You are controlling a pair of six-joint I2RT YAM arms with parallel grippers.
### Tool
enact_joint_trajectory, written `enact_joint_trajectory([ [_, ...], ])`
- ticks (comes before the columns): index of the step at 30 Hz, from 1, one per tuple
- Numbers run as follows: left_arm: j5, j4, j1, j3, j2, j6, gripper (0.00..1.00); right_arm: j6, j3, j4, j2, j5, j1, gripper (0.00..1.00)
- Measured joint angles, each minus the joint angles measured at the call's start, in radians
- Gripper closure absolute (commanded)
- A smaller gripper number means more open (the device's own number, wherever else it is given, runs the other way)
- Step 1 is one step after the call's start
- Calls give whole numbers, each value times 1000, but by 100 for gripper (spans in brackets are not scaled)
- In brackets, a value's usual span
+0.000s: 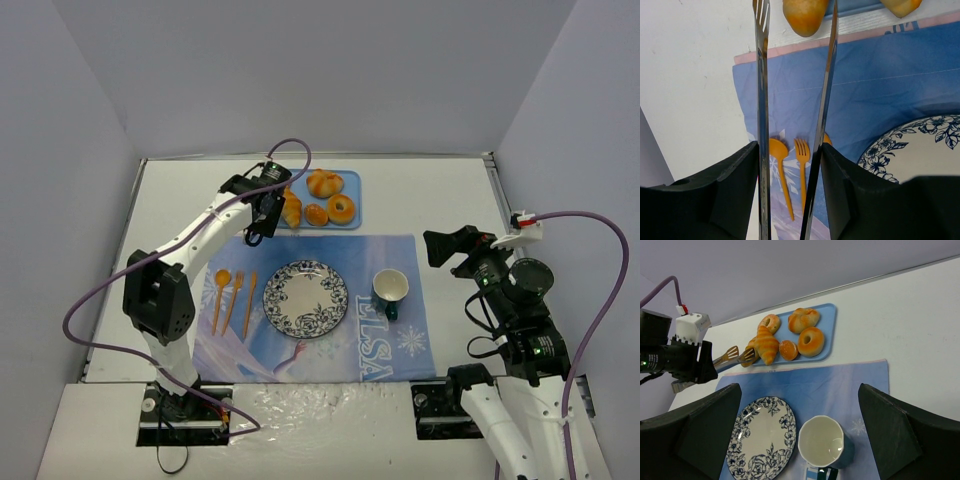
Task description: Place the bread
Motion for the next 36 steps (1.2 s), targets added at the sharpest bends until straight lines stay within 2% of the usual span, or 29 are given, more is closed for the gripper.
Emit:
enact_joint_trajectory([
  [10,4,3,0,14,54,0,55,0,0,-1,-4,0,0,0],
  [13,4,7,0,18,58,0,63,0,0,-2,-5,0,0,0],
  [14,4,7,0,18,58,0,63,0,0,-2,-5,0,0,0],
  [17,0,7,-2,19,58,0,80,0,0,-2,-5,0,0,0],
  [21,-9,6,-5,19,58,0,87,0,0,-3,-5,0,0,0],
  [29,-51,-4,-15,19,30,-3,90,0,0,-3,-5,0,0,0],
  [36,-73,-19,-19,20,-92,-16,91,0,0,-3,-3,0,0,0],
])
